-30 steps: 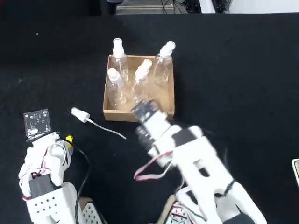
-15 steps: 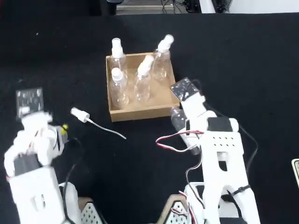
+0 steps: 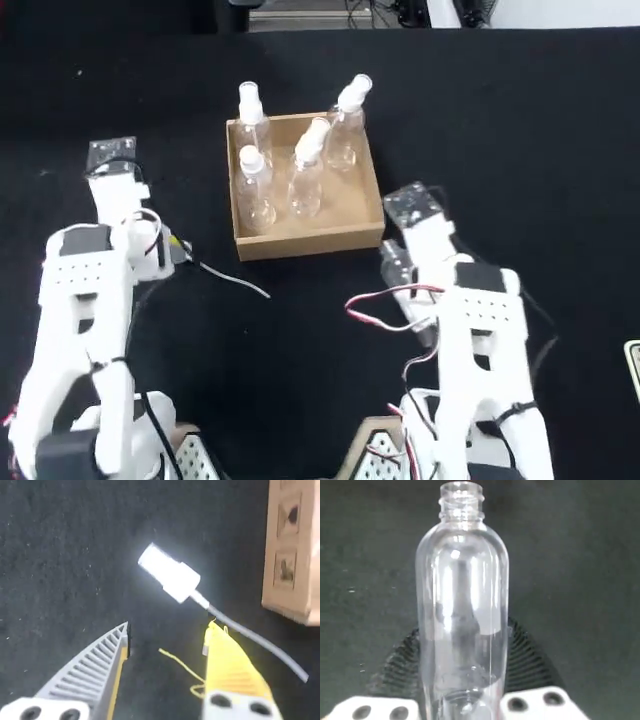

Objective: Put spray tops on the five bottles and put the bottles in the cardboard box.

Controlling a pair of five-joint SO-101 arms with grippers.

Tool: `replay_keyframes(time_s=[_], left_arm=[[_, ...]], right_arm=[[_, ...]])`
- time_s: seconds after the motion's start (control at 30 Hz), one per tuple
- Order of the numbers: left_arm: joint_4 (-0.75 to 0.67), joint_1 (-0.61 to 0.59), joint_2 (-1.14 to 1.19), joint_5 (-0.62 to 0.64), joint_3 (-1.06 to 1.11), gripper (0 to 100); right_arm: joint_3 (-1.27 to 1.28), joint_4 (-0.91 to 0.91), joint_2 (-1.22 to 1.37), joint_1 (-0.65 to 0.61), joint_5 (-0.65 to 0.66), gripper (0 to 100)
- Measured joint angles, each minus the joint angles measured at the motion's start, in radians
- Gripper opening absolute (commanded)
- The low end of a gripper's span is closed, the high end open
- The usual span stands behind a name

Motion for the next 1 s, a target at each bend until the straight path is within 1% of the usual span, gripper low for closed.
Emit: replay_keyframes(time_s=[0.2,0.4,0.5,0.7,0.87,1.0], left_arm=[[-0.017,0.006,0.149,0.123,-0.098,23],[0.061,0.006,0.351,0.207,-0.275,23],[0.078,0.015,0.430,0.261,-0.341,23],[0.063,0.087,0.551,0.298,-0.365,23],[0.023,0.074,0.623,0.338,-0.365,22],[0.018,0.069,0.631,0.348,-0.365,22]], right_arm=[[0.000,0.000,0.000,0.092,0.000,1.1],[0.000,0.000,0.000,0.123,0.040,1.1],[0.000,0.000,0.000,0.144,0.048,1.1],[-0.011,0.000,0.000,0.204,0.048,1.1],[-0.037,0.000,0.000,0.242,0.048,1.1],[-0.037,0.000,0.000,0.244,0.048,1.1]])
